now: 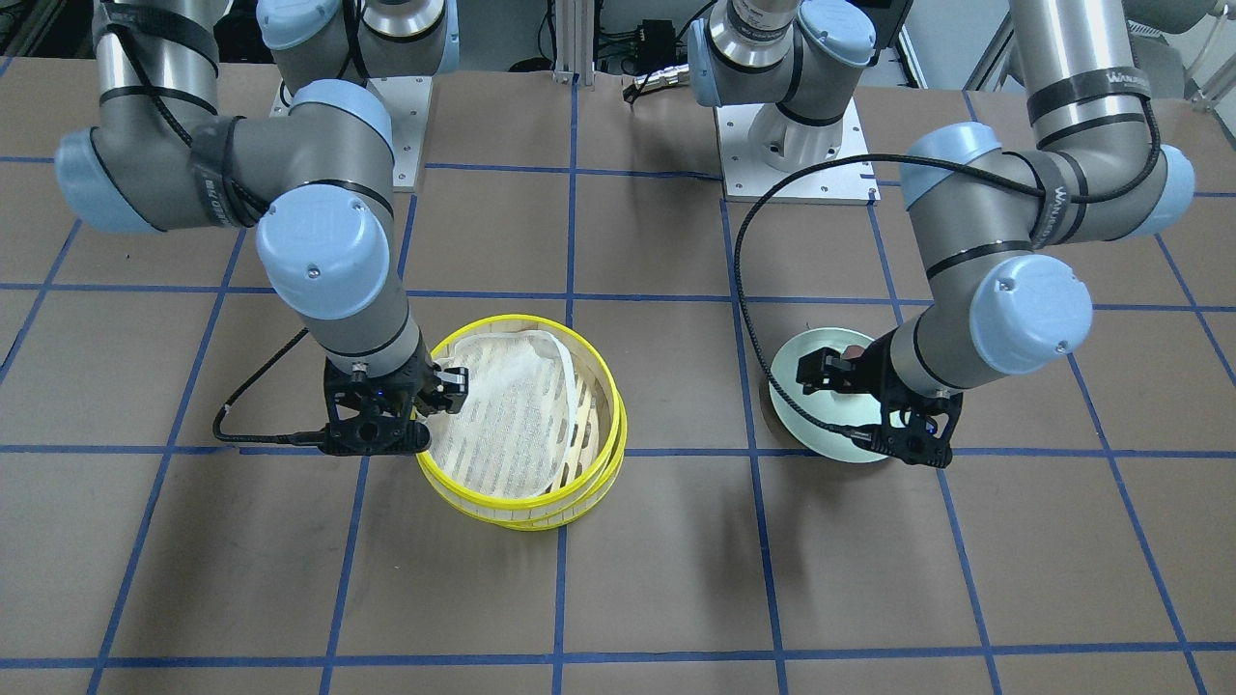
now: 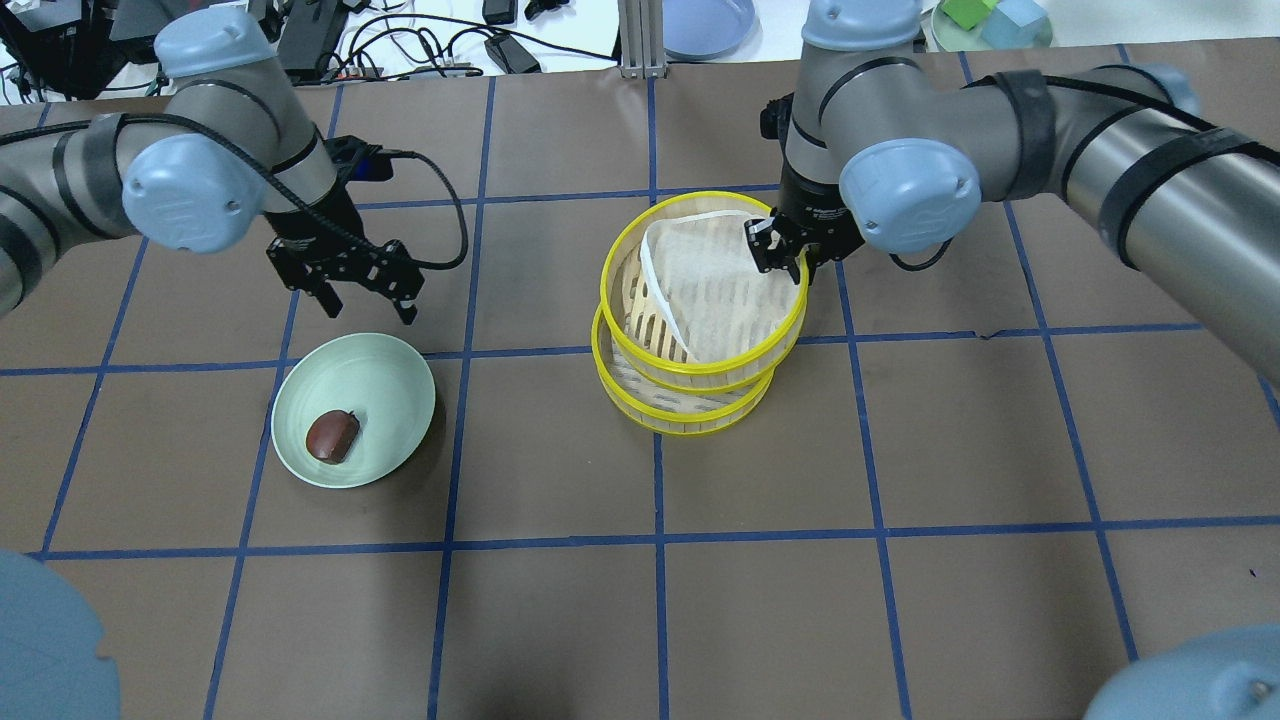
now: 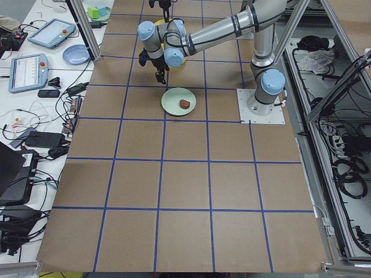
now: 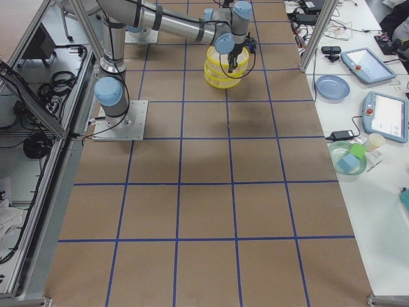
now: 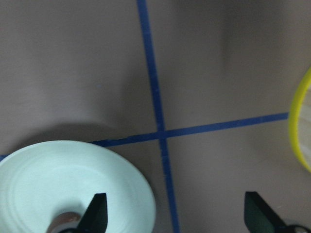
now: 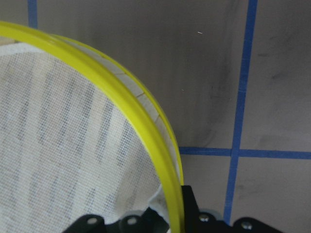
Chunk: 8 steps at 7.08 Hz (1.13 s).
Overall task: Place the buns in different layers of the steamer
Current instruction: 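Release the bun and withdraw the left gripper while the right gripper restacks the top tier, then lower the left gripper onto the brown bun on the plate and grasp it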
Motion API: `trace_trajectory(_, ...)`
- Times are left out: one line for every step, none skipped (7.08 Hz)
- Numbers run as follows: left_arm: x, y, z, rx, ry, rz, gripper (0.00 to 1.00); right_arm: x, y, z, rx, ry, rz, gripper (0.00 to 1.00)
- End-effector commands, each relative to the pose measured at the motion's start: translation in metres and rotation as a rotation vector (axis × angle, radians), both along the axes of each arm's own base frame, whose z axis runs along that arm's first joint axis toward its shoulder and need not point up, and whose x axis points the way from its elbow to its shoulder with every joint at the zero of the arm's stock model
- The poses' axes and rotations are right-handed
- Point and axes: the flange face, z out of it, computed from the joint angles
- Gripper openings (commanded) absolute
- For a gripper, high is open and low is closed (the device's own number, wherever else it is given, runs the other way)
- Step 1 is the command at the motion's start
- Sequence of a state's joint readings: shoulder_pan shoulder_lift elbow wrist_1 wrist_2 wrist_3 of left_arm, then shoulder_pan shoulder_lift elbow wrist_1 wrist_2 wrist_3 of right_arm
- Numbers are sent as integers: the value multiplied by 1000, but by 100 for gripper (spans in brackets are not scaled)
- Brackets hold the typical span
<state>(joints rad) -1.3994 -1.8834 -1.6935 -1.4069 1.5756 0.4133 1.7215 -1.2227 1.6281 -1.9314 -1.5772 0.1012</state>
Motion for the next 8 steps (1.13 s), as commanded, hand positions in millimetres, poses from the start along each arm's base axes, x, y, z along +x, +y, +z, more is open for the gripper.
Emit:
trace_trajectory(42,34,-41,114,30,-119,94,20,2,-15,9,7,-9,0)
trace_trajectory(40,43,-62,158,49,-120,94,20,2,-18,15,8,-6,0)
trace_trajectory(42,45,-68,176,35,-125,94,19,9,-26,34,13,-5,0)
trace_trajectory(45,45,-75,198,11,-135,95,18,13,-30,43,19,-1,0)
trace_trajectory(45,43,-85,212,17,-131,94,17,14,-28,40,23,1,0)
trace_trajectory(45,41,-93,221,20,-127,74,17,14,-28,43,28,2,0)
trace_trajectory(45,41,-101,234,23,-114,47,17,15,-30,46,27,2,0)
trace_trajectory(45,42,-107,246,24,-109,34,17,16,-32,49,27,4,0)
